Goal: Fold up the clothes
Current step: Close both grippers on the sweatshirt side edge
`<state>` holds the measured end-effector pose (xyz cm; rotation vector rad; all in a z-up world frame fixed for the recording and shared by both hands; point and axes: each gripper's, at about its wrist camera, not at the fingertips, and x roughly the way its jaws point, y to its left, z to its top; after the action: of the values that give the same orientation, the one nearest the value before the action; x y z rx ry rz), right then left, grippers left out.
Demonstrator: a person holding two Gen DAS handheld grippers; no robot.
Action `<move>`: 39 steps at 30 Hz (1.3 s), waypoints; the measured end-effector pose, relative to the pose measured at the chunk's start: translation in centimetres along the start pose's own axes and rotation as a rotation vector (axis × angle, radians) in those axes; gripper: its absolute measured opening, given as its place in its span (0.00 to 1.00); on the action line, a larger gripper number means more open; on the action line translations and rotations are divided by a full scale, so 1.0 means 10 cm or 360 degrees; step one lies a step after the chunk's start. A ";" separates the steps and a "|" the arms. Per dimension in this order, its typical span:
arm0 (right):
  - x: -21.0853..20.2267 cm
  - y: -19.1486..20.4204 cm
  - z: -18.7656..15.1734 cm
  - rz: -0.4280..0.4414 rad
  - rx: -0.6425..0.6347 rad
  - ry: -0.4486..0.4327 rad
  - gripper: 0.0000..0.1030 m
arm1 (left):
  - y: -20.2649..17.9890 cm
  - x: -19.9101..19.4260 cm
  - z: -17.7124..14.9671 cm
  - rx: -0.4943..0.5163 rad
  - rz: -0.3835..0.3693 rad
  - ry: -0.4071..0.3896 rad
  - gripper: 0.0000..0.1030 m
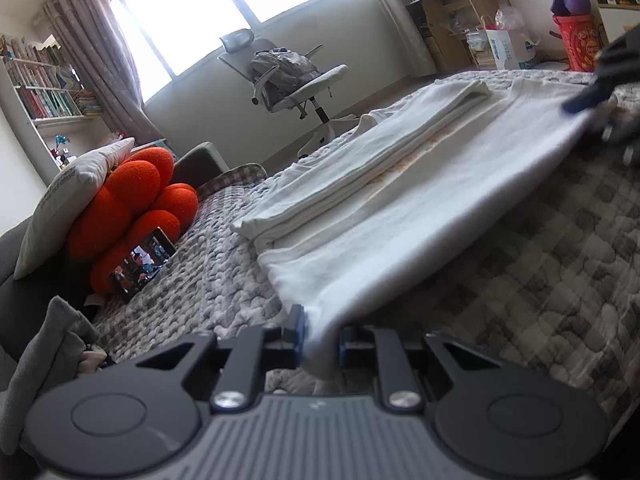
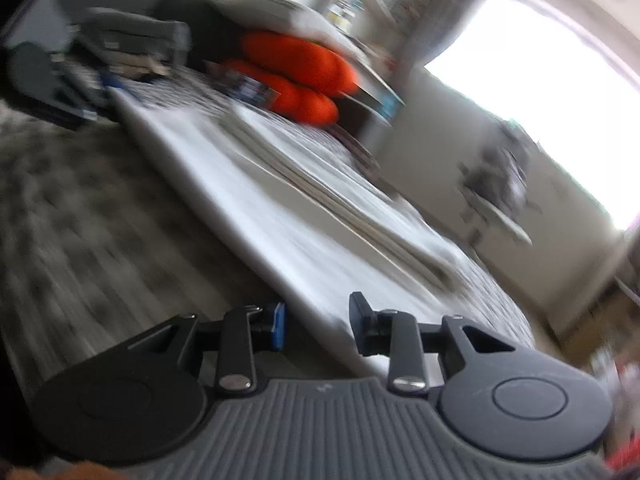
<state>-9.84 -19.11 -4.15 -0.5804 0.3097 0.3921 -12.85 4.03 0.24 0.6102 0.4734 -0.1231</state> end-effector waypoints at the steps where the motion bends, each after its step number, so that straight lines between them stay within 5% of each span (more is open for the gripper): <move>1: -0.04 -0.10 -0.07 -0.0042 0.0012 0.0030 0.31 | 0.00 0.00 0.00 0.0003 0.0003 0.0000 0.15; 8: -0.13 -0.34 -0.30 -0.0165 0.0049 0.0080 0.31 | 0.00 -0.01 0.00 -0.0009 0.0012 0.0006 0.15; 10: -0.11 -0.32 -0.32 -0.0163 0.0063 0.0063 0.23 | -0.01 0.00 0.01 -0.0006 0.0020 0.0009 0.15; 14: -0.07 -0.24 -0.33 -0.0224 0.0013 0.0034 0.22 | 0.00 0.00 0.02 -0.0009 0.0015 0.0014 0.15; 18: -0.02 -0.20 -0.34 -0.0325 -0.0096 0.0017 0.47 | -0.01 0.01 0.01 0.0005 0.0018 0.0012 0.16; 26: 0.01 -0.17 -0.33 -0.0320 -0.0238 -0.0022 0.47 | -0.01 -0.04 0.05 0.0029 0.0042 -0.0020 0.19; 39: -0.01 -0.15 -0.32 -0.0273 -0.0183 0.0008 0.23 | -0.11 -0.06 -0.01 0.0222 0.0100 -0.0083 0.15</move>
<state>-9.81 -22.11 -5.93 -0.7150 0.2409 0.2442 -13.71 3.12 -0.12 0.7563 0.3965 -0.1125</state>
